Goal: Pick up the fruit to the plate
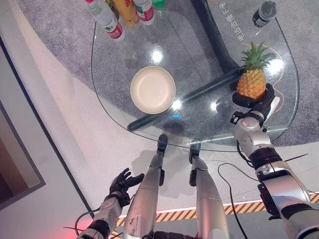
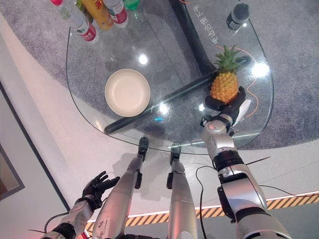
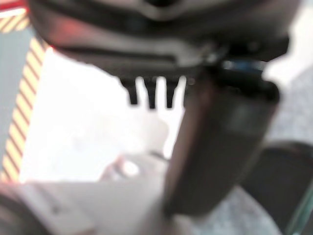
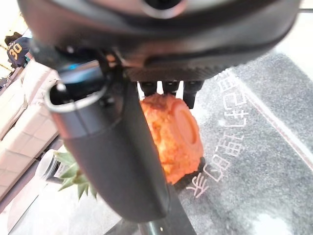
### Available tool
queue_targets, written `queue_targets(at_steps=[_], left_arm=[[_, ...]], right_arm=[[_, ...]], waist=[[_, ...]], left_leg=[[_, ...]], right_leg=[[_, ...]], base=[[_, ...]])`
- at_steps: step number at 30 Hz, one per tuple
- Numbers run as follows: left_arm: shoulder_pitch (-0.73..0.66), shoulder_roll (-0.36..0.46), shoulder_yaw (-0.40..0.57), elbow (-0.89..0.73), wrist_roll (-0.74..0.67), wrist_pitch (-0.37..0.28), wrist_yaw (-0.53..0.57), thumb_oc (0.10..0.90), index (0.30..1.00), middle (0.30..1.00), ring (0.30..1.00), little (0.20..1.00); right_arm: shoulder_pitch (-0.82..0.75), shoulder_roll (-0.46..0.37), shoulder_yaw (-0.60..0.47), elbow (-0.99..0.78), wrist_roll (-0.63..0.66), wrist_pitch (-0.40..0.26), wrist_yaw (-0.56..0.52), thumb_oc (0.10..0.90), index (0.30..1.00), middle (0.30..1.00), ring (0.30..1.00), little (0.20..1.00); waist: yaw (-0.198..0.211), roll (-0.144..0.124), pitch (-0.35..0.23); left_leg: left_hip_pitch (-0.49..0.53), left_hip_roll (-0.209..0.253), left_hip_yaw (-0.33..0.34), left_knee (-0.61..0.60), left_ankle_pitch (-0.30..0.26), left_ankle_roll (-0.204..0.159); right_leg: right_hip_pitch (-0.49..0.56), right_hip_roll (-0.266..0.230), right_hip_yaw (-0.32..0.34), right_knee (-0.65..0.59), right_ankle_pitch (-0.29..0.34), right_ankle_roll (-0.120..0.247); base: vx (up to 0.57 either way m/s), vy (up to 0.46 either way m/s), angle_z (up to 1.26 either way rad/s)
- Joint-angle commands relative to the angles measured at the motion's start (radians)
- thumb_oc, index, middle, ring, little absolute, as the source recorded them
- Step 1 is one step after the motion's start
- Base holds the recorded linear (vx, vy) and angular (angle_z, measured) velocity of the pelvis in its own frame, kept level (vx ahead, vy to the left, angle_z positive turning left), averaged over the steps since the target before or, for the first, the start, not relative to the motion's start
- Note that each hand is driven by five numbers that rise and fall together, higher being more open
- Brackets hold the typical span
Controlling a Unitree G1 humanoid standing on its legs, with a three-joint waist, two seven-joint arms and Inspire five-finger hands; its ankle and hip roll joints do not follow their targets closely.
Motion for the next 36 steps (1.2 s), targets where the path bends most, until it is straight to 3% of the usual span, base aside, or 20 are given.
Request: queue_targets(at_steps=[1, 2, 3, 11, 22, 28, 36], left_arm=[[0.055, -0.017, -0.016, 0.002, -0.017, 0.003, 0.000, 0.800, 0.900, 0.900, 0.900, 0.900], [0.055, -0.018, -0.017, 0.001, -0.017, 0.002, 0.001, 0.800, 0.900, 0.900, 0.900, 0.900], [0.055, -0.019, -0.018, -0.001, -0.018, -0.001, 0.002, 0.800, 0.900, 0.900, 0.900, 0.900], [0.052, -0.016, -0.018, -0.011, -0.023, 0.001, -0.002, 0.800, 0.900, 0.900, 0.900, 0.900], [0.051, -0.008, -0.019, -0.016, -0.035, -0.025, -0.013, 0.800, 0.900, 0.900, 0.900, 0.900], [0.055, -0.009, 0.011, -0.041, -0.074, -0.113, 0.034, 0.800, 0.900, 0.900, 0.900, 0.900], [0.060, 0.014, 0.119, -0.128, -0.106, -0.195, 0.089, 0.800, 0.900, 0.900, 0.900, 0.900]], right_arm=[[-0.051, -0.118, 0.005, -0.048, 0.004, -0.038, -0.019, 0.289, 0.462, 0.462, 0.462, 0.389], [-0.050, -0.119, 0.006, -0.048, 0.005, -0.038, -0.018, 0.141, 0.335, 0.335, 0.335, 0.241], [-0.053, -0.120, 0.010, -0.045, 0.006, -0.035, -0.014, 0.100, 0.300, 0.300, 0.300, 0.200], [-0.063, -0.131, 0.021, -0.019, 0.006, 0.008, 0.010, 0.100, 0.300, 0.300, 0.300, 0.200], [-0.088, -0.152, 0.043, 0.020, 0.012, 0.019, 0.036, 0.100, 0.300, 0.300, 0.300, 0.200], [-0.059, -0.146, 0.030, -0.006, 0.005, -0.047, 0.087, 0.100, 0.300, 0.300, 0.300, 0.200], [0.048, -0.116, 0.004, -0.242, -0.119, -0.080, 0.143, 0.100, 0.300, 0.300, 0.300, 0.200]], waist=[[-0.017, 0.030, -0.015], [-0.017, 0.030, -0.015], [-0.016, 0.031, -0.015], [-0.013, 0.035, -0.015], [-0.008, 0.035, -0.015], [-0.007, 0.039, -0.015], [-0.023, 0.033, -0.015]], left_leg=[[-0.051, -0.079, -0.090, 0.124, -0.107, 0.006], [-0.051, -0.079, -0.090, 0.123, -0.107, 0.007], [-0.048, -0.079, -0.091, 0.120, -0.105, 0.006], [-0.041, -0.079, -0.091, 0.116, -0.103, 0.005], [-0.031, -0.078, -0.095, 0.114, -0.103, 0.005], [-0.006, -0.078, -0.096, 0.103, -0.103, 0.006], [0.052, -0.073, -0.094, 0.085, -0.101, 0.004]], right_leg=[[0.020, -0.011, -0.130, -0.054, 0.050, 0.017], [0.019, -0.010, -0.130, -0.054, 0.050, 0.017], [0.021, -0.011, -0.130, -0.056, 0.050, 0.017], [0.026, -0.012, -0.133, -0.055, 0.049, 0.017], [0.033, -0.010, -0.136, -0.051, 0.045, 0.015], [0.056, -0.010, -0.135, -0.055, 0.039, 0.013], [0.110, -0.006, -0.127, -0.067, 0.033, 0.014]], base=[[0.00, 0.000, 0.00], [0.00, 0.000, 0.00], [0.00, 0.000, 0.00], [0.00, 0.000, 0.00], [0.00, 0.000, 0.00], [0.00, 0.000, 0.00], [-0.02, -0.007, 0.00]])
